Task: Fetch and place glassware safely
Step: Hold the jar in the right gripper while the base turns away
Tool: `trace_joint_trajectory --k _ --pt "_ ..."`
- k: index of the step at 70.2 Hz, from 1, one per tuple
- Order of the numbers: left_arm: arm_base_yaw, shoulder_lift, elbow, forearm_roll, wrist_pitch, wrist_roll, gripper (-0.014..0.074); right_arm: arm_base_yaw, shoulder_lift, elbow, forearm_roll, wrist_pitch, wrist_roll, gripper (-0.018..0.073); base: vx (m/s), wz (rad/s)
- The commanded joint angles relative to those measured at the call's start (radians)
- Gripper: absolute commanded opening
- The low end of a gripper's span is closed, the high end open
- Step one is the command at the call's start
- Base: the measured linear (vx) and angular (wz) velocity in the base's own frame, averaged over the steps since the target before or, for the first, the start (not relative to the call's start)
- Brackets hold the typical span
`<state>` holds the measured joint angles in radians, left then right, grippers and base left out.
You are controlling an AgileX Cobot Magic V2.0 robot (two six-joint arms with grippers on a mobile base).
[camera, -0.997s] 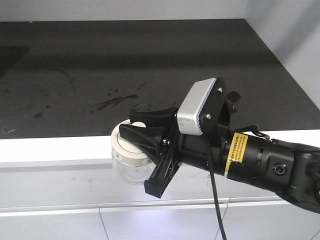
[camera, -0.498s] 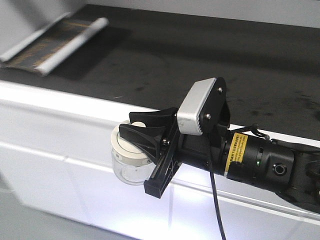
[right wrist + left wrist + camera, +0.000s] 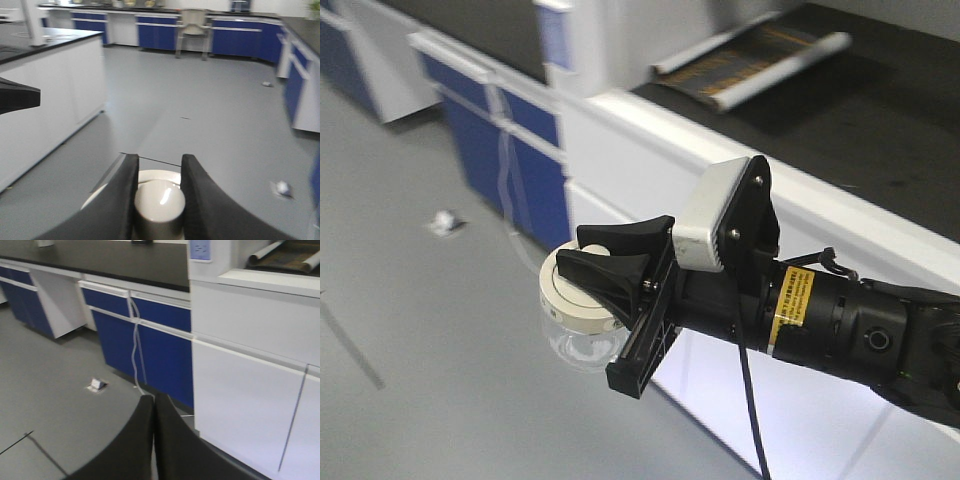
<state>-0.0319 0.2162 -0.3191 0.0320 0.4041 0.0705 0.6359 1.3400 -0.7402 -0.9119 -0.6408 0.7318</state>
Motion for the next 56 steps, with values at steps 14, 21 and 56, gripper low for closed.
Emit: trace_joint_trajectory --k 14,21,56 --pt "-0.003 0.007 -0.026 -0.007 -0.071 -0.003 -0.0007 -0.002 -0.033 -0.026 0.04 -0.082 0.0 -0.0003 -0.07 0.85" --pt "-0.003 0.007 -0.026 -0.007 -0.071 -0.003 -0.0007 -0.002 -0.033 -0.026 0.04 -0.082 0.0 -0.0003 -0.04 0.78" --pt "-0.003 0.007 -0.026 -0.007 -0.071 -0.003 -0.0007 -0.002 -0.033 -0.026 0.04 -0.082 0.0 -0.0003 0.07 0.76"
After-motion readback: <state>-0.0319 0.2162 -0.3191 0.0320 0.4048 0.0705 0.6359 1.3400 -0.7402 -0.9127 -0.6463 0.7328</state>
